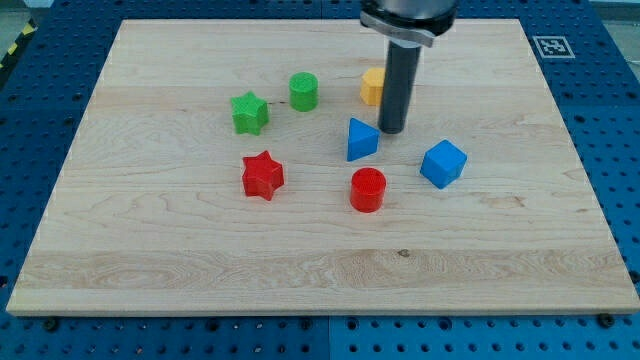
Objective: Separate the heart from the hexagon
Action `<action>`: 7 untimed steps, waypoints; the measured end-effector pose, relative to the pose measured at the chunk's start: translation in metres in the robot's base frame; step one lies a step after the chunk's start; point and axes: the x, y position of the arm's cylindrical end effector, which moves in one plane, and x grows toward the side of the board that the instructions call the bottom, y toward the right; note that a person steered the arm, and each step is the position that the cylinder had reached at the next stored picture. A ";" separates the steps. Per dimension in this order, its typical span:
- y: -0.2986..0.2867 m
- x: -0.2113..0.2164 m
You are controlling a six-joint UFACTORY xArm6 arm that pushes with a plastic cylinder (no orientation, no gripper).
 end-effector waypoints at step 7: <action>-0.033 -0.126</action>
